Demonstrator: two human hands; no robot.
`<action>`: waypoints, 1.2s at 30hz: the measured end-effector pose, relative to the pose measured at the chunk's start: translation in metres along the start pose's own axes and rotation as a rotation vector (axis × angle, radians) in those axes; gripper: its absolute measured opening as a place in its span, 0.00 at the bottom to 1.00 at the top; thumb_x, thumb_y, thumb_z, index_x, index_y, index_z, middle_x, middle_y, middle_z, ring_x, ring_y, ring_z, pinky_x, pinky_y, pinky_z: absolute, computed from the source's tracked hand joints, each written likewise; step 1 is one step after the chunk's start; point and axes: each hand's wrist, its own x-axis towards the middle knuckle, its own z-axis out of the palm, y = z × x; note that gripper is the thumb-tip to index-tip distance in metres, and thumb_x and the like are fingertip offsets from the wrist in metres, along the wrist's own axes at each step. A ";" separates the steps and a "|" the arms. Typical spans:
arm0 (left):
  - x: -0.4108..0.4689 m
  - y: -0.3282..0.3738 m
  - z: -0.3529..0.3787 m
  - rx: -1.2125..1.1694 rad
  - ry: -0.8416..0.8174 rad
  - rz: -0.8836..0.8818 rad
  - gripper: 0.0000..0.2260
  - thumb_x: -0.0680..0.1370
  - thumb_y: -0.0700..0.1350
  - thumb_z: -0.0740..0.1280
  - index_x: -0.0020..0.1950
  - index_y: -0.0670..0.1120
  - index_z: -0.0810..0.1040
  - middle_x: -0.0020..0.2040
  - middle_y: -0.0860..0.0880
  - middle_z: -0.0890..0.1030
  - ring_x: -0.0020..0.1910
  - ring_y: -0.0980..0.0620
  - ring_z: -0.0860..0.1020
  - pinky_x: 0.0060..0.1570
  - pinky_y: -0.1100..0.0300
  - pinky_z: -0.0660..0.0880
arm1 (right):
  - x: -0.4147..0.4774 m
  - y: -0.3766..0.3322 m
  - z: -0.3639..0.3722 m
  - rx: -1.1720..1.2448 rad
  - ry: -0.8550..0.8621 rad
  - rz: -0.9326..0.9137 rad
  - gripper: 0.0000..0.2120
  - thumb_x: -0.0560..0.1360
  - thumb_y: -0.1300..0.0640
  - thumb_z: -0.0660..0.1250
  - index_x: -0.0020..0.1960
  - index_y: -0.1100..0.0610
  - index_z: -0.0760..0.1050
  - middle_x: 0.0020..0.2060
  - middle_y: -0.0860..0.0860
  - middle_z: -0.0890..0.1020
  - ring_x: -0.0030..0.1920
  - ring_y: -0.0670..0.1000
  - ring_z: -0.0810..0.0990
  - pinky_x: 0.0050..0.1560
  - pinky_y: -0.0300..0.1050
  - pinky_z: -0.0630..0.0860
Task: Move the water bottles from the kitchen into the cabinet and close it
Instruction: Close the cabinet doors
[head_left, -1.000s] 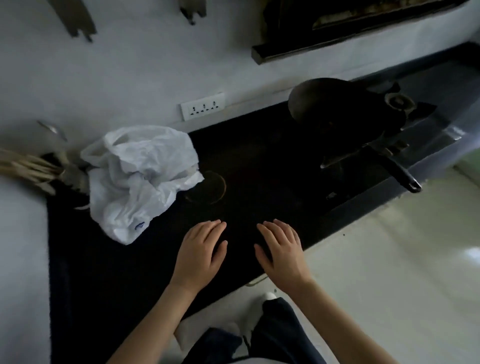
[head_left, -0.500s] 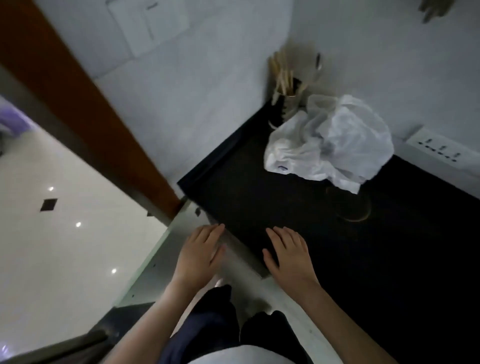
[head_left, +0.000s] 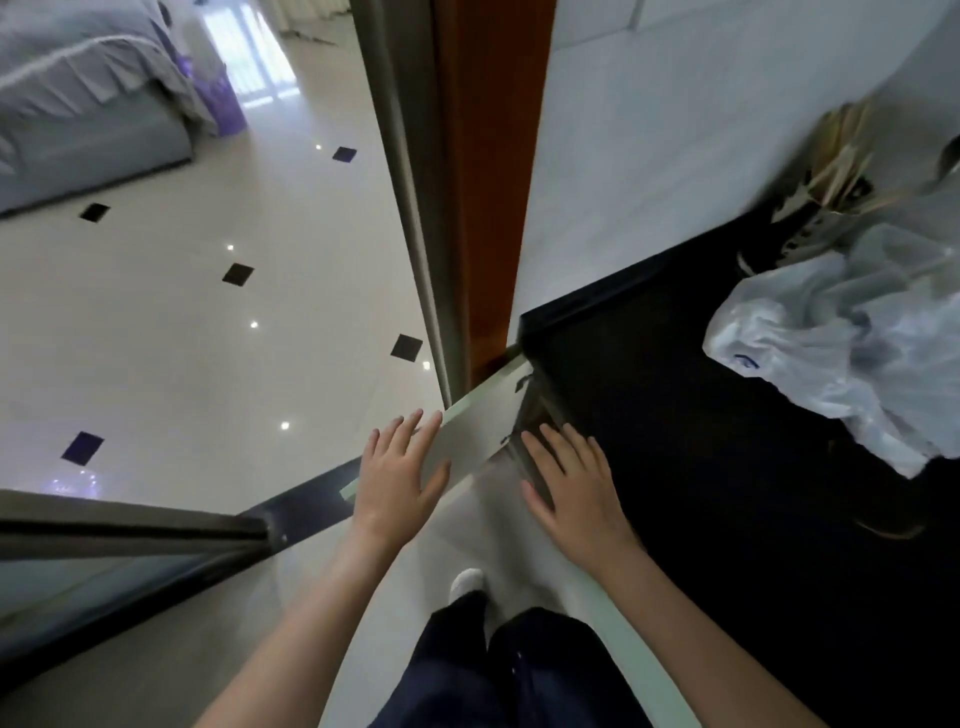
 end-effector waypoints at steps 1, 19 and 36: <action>0.002 -0.009 0.006 -0.009 -0.016 -0.028 0.27 0.78 0.59 0.53 0.76 0.51 0.65 0.73 0.44 0.70 0.72 0.41 0.67 0.71 0.41 0.62 | 0.003 -0.002 0.007 -0.003 -0.012 -0.004 0.27 0.78 0.43 0.53 0.75 0.52 0.64 0.71 0.54 0.72 0.73 0.58 0.68 0.73 0.59 0.63; -0.009 -0.009 0.094 -0.101 -0.068 -0.366 0.08 0.76 0.41 0.65 0.55 0.43 0.77 0.46 0.42 0.78 0.43 0.38 0.76 0.39 0.52 0.71 | -0.013 0.101 0.050 -0.025 -0.003 0.111 0.27 0.78 0.49 0.62 0.75 0.56 0.64 0.74 0.56 0.68 0.76 0.59 0.61 0.72 0.60 0.64; -0.055 0.113 0.163 -0.938 -0.346 -0.498 0.33 0.74 0.32 0.71 0.76 0.52 0.66 0.58 0.43 0.79 0.53 0.51 0.79 0.39 0.75 0.74 | -0.116 0.182 0.055 0.087 -0.039 -0.052 0.29 0.78 0.47 0.58 0.77 0.55 0.63 0.76 0.52 0.65 0.78 0.51 0.57 0.78 0.55 0.51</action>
